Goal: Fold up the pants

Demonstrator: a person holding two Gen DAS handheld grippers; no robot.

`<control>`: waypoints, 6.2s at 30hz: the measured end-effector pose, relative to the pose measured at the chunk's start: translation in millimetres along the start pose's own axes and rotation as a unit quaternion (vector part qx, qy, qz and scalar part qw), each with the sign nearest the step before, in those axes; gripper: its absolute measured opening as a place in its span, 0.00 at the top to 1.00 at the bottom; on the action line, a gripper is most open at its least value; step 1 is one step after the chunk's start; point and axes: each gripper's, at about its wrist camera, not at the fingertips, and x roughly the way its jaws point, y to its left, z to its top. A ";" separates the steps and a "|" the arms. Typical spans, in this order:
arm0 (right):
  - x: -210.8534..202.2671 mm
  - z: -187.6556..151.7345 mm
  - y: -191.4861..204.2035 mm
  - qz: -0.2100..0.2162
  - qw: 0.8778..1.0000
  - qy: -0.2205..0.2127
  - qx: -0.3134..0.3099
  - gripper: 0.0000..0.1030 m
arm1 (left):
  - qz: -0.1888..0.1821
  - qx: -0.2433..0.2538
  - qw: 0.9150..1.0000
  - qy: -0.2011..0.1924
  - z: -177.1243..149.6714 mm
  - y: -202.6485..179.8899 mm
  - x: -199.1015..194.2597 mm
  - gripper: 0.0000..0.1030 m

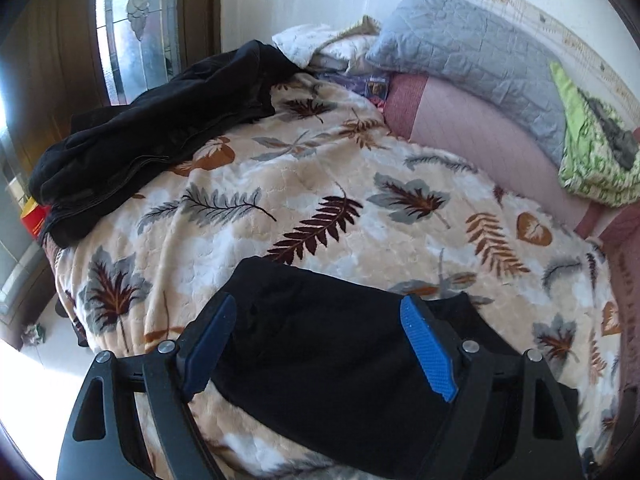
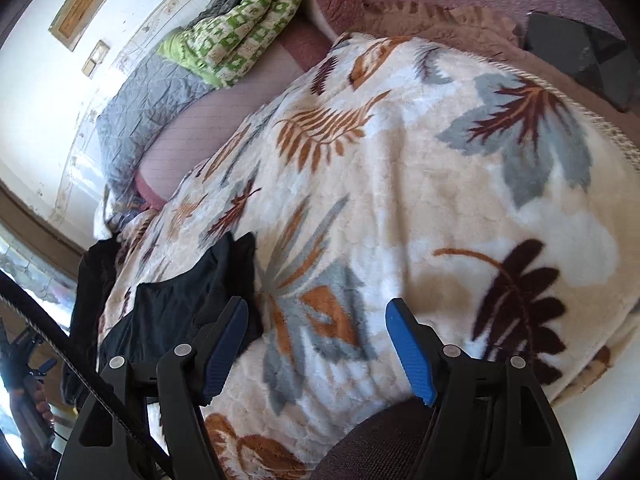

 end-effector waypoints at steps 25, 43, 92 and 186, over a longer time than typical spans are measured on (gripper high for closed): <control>106.2 7.2 125.8 -0.230 0.951 0.063 -0.194 0.20 | -0.031 0.034 0.998 -0.052 -70.8 81.2 99.5 0.07; 26.0 12.8 68.8 -0.168 0.983 -0.069 -0.038 0.17 | -0.059 0.044 0.996 -0.057 -56.3 70.8 47.5 0.06; 76.8 -25.7 201.8 0.150 0.977 0.051 -0.146 0.77 | -0.362 0.306 0.869 0.143 -62.0 -226.4 49.4 0.83; 183.0 3.7 307.5 0.133 0.931 0.262 -0.217 0.78 | -0.276 0.165 0.945 -0.052 -87.5 -35.5 -56.6 0.52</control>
